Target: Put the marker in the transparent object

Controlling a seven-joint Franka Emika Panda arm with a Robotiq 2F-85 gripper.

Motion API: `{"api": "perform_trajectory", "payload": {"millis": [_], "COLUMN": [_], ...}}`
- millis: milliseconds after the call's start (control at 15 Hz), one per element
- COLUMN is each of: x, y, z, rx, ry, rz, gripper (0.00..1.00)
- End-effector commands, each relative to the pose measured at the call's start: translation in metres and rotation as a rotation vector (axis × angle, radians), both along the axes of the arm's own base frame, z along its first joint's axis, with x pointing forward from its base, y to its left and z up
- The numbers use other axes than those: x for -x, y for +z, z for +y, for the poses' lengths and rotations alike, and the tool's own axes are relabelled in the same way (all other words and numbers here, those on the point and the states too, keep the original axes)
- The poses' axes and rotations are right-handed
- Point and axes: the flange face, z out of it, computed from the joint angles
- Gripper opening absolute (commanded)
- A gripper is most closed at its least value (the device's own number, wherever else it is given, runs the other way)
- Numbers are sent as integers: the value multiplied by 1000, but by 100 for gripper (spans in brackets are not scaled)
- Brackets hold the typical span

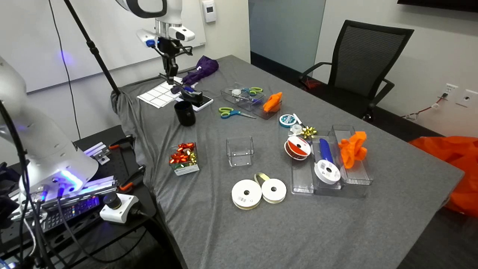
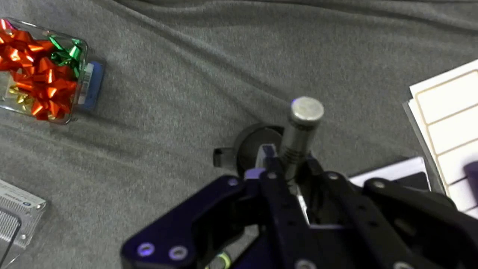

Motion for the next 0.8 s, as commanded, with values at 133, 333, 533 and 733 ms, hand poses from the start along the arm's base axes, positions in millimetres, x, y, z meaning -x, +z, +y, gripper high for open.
{"api": "perform_trajectory", "payload": {"millis": [133, 333, 533, 733], "x": [-67, -106, -138, -170], "y": [17, 5, -15, -36], "z": [-24, -29, -27, -24], "rx": [-4, 23, 42, 49], "ry": [-194, -322, -413, -500], "rz": [-62, -90, -134, -165], "gripper": [4, 4, 4, 4]}}
